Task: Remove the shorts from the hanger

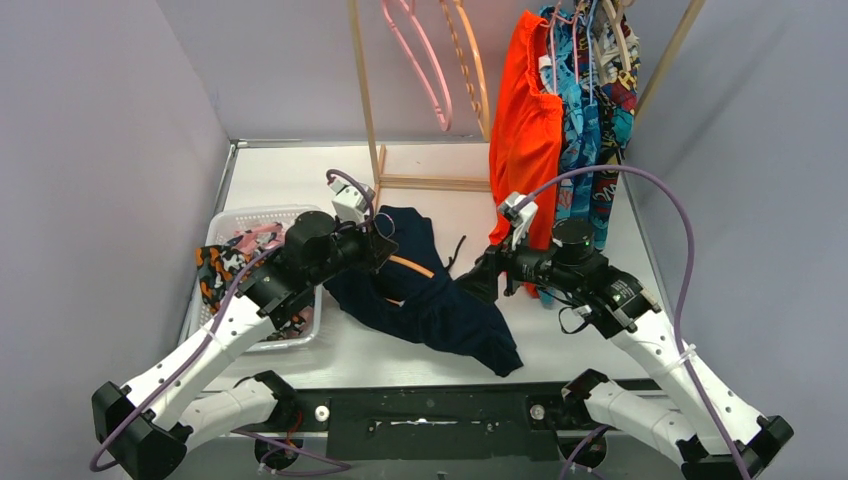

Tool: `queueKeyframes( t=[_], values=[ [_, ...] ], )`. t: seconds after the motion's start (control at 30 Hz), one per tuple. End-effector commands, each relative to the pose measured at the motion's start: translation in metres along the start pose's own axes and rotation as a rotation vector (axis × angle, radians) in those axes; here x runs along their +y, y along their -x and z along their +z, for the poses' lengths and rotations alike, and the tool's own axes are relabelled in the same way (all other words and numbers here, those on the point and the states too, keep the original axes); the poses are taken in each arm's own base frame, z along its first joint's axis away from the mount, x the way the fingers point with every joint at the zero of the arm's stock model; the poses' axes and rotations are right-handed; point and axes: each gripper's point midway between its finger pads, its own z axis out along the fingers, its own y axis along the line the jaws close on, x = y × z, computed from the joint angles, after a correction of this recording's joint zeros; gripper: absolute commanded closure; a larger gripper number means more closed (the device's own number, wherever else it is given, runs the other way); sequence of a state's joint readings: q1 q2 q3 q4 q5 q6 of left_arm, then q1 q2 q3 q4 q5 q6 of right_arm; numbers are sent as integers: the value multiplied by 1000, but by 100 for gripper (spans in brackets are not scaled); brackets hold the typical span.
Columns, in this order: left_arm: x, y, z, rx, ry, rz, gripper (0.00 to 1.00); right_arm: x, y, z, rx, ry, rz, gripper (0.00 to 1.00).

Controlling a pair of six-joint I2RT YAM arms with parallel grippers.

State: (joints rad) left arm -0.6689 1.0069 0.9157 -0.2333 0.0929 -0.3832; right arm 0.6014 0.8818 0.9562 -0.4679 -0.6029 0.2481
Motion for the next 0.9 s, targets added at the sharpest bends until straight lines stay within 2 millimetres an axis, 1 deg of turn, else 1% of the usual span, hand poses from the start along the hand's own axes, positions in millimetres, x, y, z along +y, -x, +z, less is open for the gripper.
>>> queueKeyframes(
  t=[0.0,0.1,0.2,0.27,0.33,0.37,0.4,0.43,0.47,0.5,0.57,0.6,0.63,0.7,0.77,0.87],
  values=[
    [-6,32,-11,-94,2,56,100,-7,34,-8,-87,-106,71,30],
    [-8,29,-8,-82,-12,40,100,7,39,5,-52,-14,124,37],
    [-10,26,-3,-65,-22,19,100,23,43,21,-43,67,136,41],
    [-11,27,-1,-66,-27,13,100,33,40,34,-20,99,120,42],
    [-12,29,-1,-73,-30,8,100,43,30,45,41,113,84,44],
    [-13,30,-1,-77,-33,5,100,45,24,50,77,106,61,47],
    [-13,31,-2,-80,-32,3,100,45,20,53,105,83,38,53],
    [-14,33,-2,-86,-33,2,100,38,19,54,118,24,17,64],
    [-14,36,-3,-94,-32,3,100,33,19,52,129,-13,-4,75],
    [-12,38,-4,-98,-22,8,100,26,21,47,130,-60,-20,81],
    [-9,41,-6,-103,0,24,100,14,24,35,111,-132,-39,85],
    [-8,43,-7,-106,8,31,100,12,25,29,101,-139,-47,86],
    [-8,44,-8,-105,10,37,100,12,27,25,92,-131,-54,90],
    [-9,46,-10,-109,7,47,100,15,31,19,72,-117,-55,100],
    [-8,46,-11,-113,11,49,100,21,30,16,71,-83,-49,100],
    [-7,51,-13,-131,24,49,100,29,21,14,95,-39,-50,100]
  ],
)
